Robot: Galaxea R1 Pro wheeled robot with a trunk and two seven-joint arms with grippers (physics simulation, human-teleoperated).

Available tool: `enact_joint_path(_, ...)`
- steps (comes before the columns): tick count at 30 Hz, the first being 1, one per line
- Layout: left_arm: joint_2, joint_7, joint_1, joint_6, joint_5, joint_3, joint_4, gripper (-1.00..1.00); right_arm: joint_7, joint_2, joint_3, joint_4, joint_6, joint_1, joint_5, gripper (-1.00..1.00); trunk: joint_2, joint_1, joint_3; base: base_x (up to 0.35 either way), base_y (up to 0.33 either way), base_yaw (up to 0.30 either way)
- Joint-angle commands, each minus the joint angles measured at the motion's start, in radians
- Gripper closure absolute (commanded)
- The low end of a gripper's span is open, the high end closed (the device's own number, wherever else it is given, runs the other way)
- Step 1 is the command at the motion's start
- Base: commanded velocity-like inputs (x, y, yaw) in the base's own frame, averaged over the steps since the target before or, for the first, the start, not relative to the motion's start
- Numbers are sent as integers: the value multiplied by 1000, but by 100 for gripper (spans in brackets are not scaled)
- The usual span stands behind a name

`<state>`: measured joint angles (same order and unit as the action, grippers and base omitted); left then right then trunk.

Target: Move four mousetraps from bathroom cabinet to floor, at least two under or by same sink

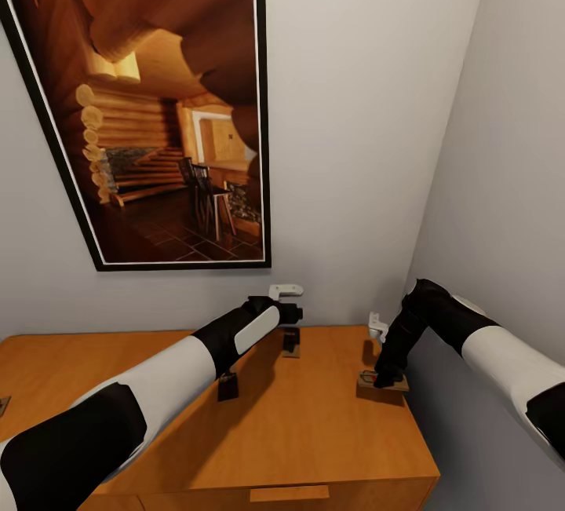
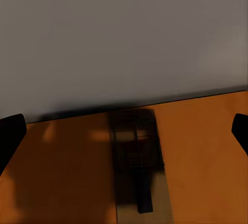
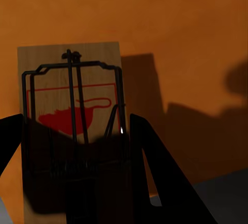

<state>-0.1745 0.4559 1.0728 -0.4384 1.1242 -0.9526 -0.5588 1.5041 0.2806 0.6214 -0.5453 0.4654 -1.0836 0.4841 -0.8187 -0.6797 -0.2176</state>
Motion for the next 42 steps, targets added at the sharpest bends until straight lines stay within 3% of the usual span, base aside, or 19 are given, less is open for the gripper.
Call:
enact_joint_path(1, 0, 7, 1, -1, 8, -5, 0, -100, 5, 1, 4, -2, 17, -1, 1, 100, -1, 0, -2, 0, 0, 0)
enact_joint_path(8, 0, 7, -3, -2, 22, -5, 1, -100, 5, 1, 3, -2, 17, -1, 1, 100, -1, 0, -2, 0, 0, 0)
enact_joint_path(13, 0, 7, -3, -2, 83, -5, 1, -100, 5, 2, 3, -2, 17, -1, 1, 100, -1, 0, -2, 0, 0, 0)
enact_joint_path(19, 0, 9, -4, -2, 118, -5, 2, -100, 5, 1, 3, -2, 18, -1, 1, 100, -1, 0, -2, 0, 0, 0)
enact_joint_path(38, 0, 21, -5, 4, 126, -3, 29, -100, 5, 2, 3, -2, 18, -1, 1, 100, -1, 0, -2, 0, 0, 0)
enact_joint_path(42, 0, 21, -5, 5, 126, -3, 44, -100, 5, 2, 4, -2, 18, -1, 1, 100, -29, -16, -14, 0, 0, 0)
